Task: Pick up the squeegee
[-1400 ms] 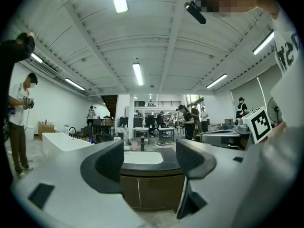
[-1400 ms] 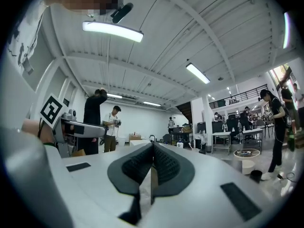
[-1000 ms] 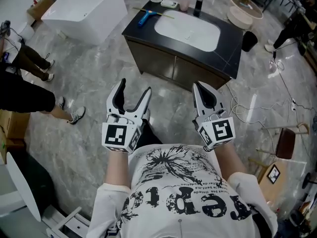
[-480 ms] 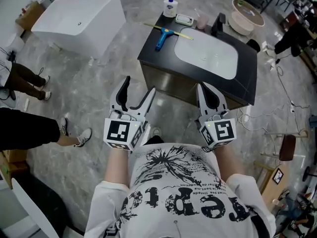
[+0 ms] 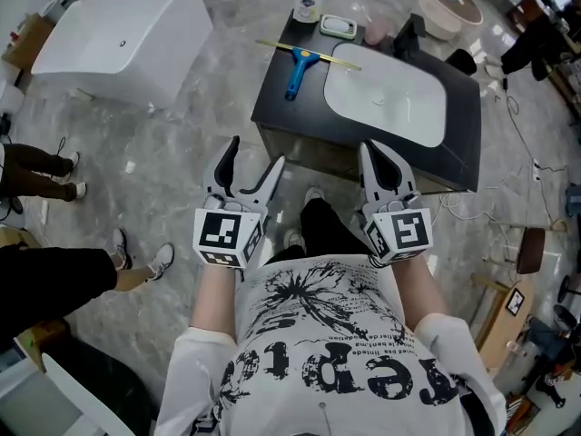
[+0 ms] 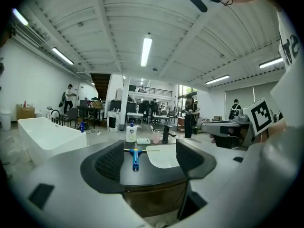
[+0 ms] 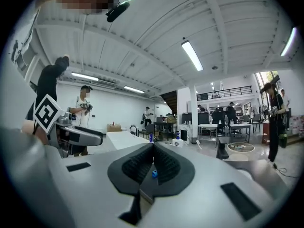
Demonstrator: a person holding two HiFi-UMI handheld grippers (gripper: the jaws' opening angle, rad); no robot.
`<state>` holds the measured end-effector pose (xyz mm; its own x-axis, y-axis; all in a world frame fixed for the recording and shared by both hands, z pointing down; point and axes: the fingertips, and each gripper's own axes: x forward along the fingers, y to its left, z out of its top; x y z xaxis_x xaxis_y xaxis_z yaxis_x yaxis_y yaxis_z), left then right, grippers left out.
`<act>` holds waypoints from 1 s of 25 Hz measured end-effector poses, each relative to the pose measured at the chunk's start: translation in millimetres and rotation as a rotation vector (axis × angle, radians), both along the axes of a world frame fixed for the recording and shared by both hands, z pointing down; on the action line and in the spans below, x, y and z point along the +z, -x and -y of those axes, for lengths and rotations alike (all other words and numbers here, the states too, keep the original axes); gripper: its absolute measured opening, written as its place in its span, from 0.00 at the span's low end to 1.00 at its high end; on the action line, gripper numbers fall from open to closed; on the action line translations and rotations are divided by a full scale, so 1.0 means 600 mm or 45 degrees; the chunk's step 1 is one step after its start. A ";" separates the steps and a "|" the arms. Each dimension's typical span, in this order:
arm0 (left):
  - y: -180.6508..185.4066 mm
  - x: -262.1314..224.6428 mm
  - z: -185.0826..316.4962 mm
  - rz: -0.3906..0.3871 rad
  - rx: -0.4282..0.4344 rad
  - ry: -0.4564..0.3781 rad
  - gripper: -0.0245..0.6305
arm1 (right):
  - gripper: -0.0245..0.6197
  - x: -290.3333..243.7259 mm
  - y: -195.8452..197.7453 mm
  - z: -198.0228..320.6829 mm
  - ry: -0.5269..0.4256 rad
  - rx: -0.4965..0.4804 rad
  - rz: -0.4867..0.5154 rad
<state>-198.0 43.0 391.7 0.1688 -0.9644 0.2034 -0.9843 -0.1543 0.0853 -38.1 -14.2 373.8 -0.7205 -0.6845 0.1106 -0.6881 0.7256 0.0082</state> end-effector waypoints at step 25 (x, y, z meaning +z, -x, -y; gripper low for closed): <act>0.037 0.319 0.591 0.063 0.144 0.628 0.54 | 0.06 0.220 0.053 0.560 0.284 0.084 -0.134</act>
